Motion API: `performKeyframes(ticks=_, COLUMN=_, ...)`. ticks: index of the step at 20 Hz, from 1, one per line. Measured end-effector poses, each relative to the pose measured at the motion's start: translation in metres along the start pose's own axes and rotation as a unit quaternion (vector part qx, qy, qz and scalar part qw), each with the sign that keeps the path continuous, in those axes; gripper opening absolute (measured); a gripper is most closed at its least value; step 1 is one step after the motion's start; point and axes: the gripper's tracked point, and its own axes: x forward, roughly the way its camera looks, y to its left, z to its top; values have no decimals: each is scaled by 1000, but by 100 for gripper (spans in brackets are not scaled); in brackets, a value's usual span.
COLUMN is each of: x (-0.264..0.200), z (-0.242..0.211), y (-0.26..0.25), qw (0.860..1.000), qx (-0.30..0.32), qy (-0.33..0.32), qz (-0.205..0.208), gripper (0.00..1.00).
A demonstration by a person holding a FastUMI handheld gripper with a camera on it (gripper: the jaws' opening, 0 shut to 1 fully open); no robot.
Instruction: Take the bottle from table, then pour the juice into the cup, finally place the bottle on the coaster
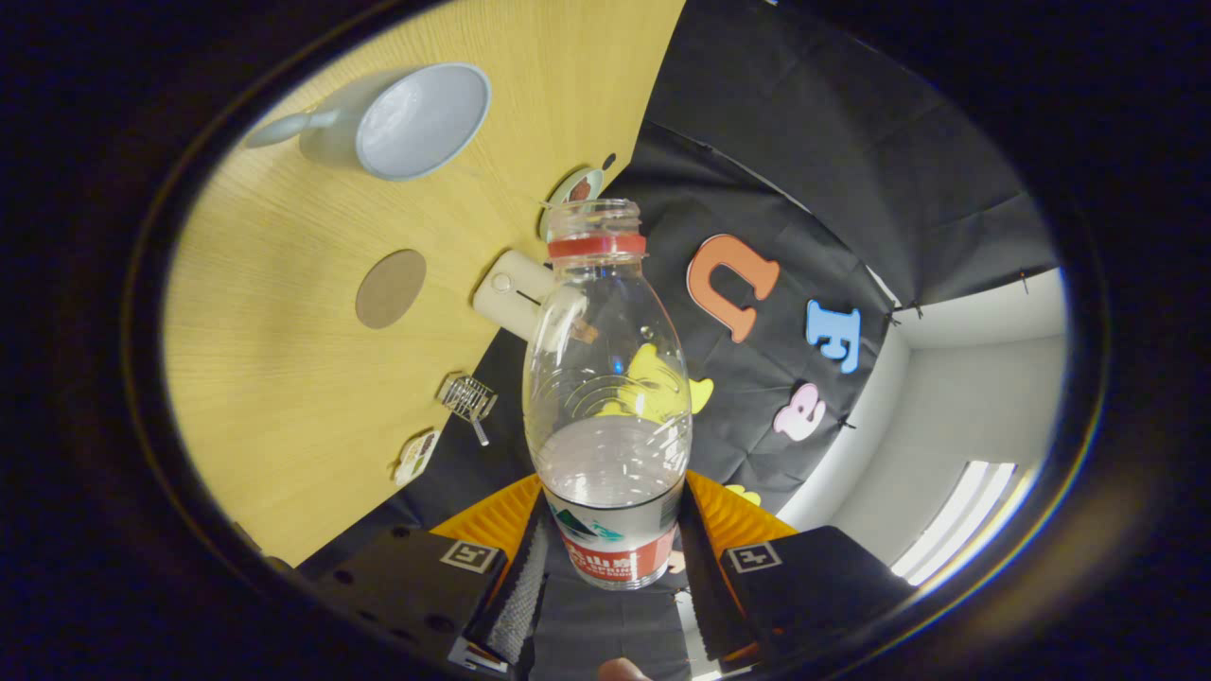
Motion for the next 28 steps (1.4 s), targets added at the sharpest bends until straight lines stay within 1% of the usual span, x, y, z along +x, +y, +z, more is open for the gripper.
performKeyframes(ticks=5, x=4, z=-2, y=-1, qw=1000, qx=7, qy=1, qz=1, gripper=73)
performKeyframes(ticks=7, x=5, z=-1, y=2, qw=1000, qx=27, qy=0, qz=9, gripper=73)
performKeyframes(ticks=9, x=3, z=1, y=8, qw=998, qx=52, qy=1, qz=28, gripper=73)
performKeyframes(ticks=13, x=-2, z=0, y=11, qw=997, qx=72, qy=1, qz=36, gripper=73)
performKeyframes(ticks=15, x=-2, z=-1, y=19, qw=992, qx=115, qy=5, qz=56, gripper=73)
performKeyframes(ticks=18, x=-6, z=-5, y=25, qw=979, qx=186, qy=11, qz=82, gripper=74)
performKeyframes(ticks=20, x=-10, z=-5, y=30, qw=965, qx=241, qy=13, qz=99, gripper=73)
performKeyframes(ticks=23, x=-17, z=-6, y=35, qw=936, qx=331, qy=10, qz=121, gripper=74)
performKeyframes(ticks=24, x=-19, z=-6, y=38, qw=923, qx=362, qy=11, qz=126, gripper=74)
performKeyframes(ticks=26, x=-24, z=-7, y=43, qw=894, qx=426, qy=10, qz=139, gripper=74)
performKeyframes(ticks=27, x=-26, z=-8, y=44, qw=877, qx=458, qy=9, qz=143, gripper=74)
performKeyframes(ticks=28, x=-27, z=-8, y=44, qw=858, qx=492, qy=5, qz=145, gripper=74)
